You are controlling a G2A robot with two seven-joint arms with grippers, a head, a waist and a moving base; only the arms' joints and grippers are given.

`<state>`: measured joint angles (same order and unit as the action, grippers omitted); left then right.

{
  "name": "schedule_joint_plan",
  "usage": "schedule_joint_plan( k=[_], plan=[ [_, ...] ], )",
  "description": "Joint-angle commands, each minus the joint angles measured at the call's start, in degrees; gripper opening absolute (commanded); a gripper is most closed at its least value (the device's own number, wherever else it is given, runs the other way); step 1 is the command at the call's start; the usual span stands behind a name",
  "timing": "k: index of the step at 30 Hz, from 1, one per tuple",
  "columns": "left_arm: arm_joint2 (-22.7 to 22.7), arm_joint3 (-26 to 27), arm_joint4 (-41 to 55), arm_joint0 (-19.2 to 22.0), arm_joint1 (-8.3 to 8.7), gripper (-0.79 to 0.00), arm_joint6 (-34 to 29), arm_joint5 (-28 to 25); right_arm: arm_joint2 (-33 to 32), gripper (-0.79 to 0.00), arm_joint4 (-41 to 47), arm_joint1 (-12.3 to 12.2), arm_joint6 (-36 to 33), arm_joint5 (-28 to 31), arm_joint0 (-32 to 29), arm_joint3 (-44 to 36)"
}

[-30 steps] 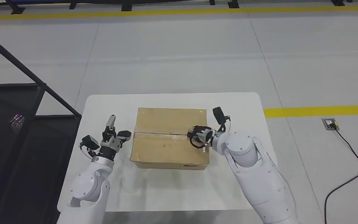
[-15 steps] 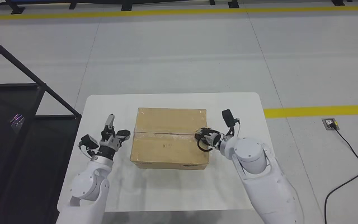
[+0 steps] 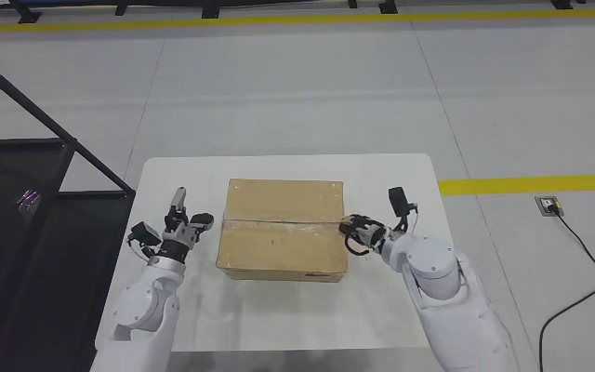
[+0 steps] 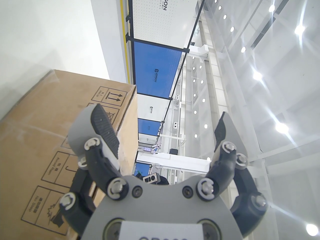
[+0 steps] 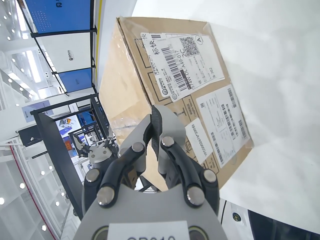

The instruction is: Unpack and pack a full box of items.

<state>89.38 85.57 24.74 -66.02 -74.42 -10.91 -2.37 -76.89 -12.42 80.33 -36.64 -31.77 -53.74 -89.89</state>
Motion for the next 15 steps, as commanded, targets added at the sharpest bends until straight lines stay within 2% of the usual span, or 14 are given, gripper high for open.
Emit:
schedule_joint_plan(
  k=[1, 5, 7, 8, 9, 10, 13, 14, 15],
  plan=[
    [0.5, -0.3, 0.9, 0.0, 0.01, 0.0, 0.1, -0.2, -1.2, -0.785, 1.2, -0.2, 0.2, 1.6, -0.7, -0.9],
    [1.7, -0.6, 3.5, -0.3, -0.04, 0.0, 0.4, -1.5, -4.8, -0.785, 6.3, -0.5, 0.6, 9.0, -2.5, -2.1],
    [2.4, -0.3, 5.2, -0.9, -0.06, 0.0, 0.2, -2.8, -6.5, -0.785, 10.2, -0.5, 1.8, 15.0, -3.5, -2.5],
    [2.7, -0.1, 5.6, -1.1, -0.07, 0.0, 0.2, -3.2, -6.8, -0.594, 11.6, -0.5, 1.9, 16.9, -3.7, -2.5],
    [3.2, 0.2, 6.7, -1.6, -0.1, 0.0, 0.3, -4.1, -7.2, -0.191, 14.7, -0.4, 2.4, 20.6, -4.0, -2.3],
    [3.5, 0.6, 7.6, -1.9, -0.12, 0.0, 0.2, -4.6, -7.4, 0.0, 17.1, -0.3, 2.4, 23.2, -3.9, -1.8],
    [4.1, 1.0, 8.4, -2.5, -0.09, 0.0, -0.2, -5.1, -7.4, 0.0, 17.8, -0.3, 2.3, 24.0, -3.8, -1.5],
    [4.1, 1.0, 8.4, -2.4, -0.1, 0.0, -0.1, -5.1, -7.4, -0.623, 18.6, -0.2, 2.3, 25.0, -3.8, -1.5],
    [4.1, 1.1, 8.5, -2.5, -0.1, -0.001, -0.2, -5.2, -7.4, -0.538, 18.4, -0.2, 2.3, 24.8, -3.8, -1.5]
  ],
)
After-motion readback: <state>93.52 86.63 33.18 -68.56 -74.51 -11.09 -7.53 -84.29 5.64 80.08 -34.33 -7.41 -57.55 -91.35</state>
